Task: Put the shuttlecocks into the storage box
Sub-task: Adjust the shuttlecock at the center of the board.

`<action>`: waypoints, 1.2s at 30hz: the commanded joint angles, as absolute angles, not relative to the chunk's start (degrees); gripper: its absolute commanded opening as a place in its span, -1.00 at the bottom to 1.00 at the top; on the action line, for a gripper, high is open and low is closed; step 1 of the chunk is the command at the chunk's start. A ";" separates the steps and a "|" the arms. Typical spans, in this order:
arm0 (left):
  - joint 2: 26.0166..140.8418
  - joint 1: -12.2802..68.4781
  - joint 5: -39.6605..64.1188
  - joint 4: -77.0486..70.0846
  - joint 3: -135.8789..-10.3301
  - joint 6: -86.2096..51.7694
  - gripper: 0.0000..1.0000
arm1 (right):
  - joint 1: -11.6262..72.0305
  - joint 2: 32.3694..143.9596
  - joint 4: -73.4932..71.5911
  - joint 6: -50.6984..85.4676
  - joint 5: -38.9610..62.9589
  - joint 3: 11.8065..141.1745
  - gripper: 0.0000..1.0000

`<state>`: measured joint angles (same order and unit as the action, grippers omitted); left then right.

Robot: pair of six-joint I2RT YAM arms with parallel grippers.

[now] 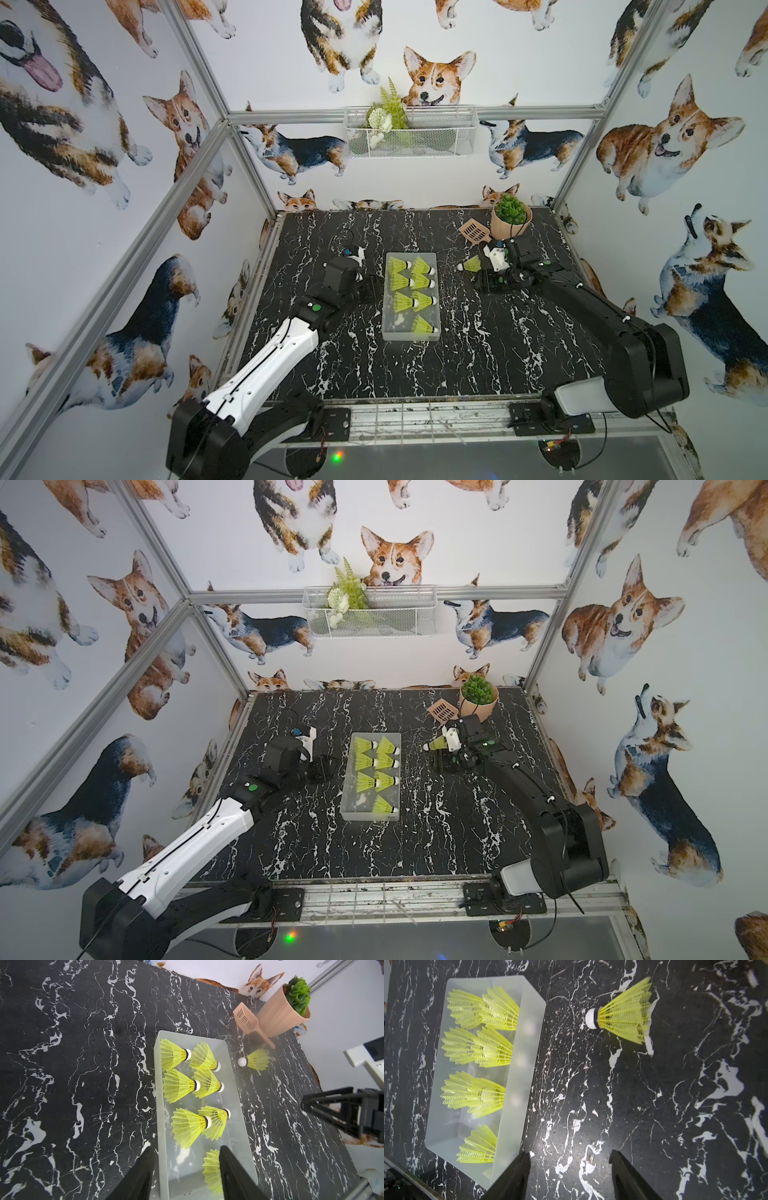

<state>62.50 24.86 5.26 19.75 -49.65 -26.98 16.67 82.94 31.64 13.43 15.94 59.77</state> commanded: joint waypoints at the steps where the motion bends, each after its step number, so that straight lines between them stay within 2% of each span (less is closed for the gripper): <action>1: 63.45 19.33 14.33 24.01 -53.48 -19.42 0.07 | 13.70 86.57 29.28 11.72 19.07 62.48 0.28; 4: 65.05 16.71 17.00 25.66 -55.69 -16.19 0.07 | 12.19 91.28 30.48 10.37 19.29 66.27 0.27; 15: 65.48 12.75 22.94 24.96 -55.85 -13.27 0.06 | 9.32 107.87 35.28 7.74 17.95 81.69 -0.07; 29: 64.79 9.25 24.70 24.08 -55.00 -13.80 0.05 | 9.05 117.83 39.18 8.15 22.32 91.88 -0.30; 36: 64.95 8.53 25.12 23.91 -54.94 -14.00 0.05 | 9.14 117.11 39.08 8.94 24.04 90.40 -0.81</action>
<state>64.99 8.88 24.18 25.30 -54.92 -13.93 9.02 118.02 38.24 8.01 22.65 91.15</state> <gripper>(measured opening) 0.526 0.100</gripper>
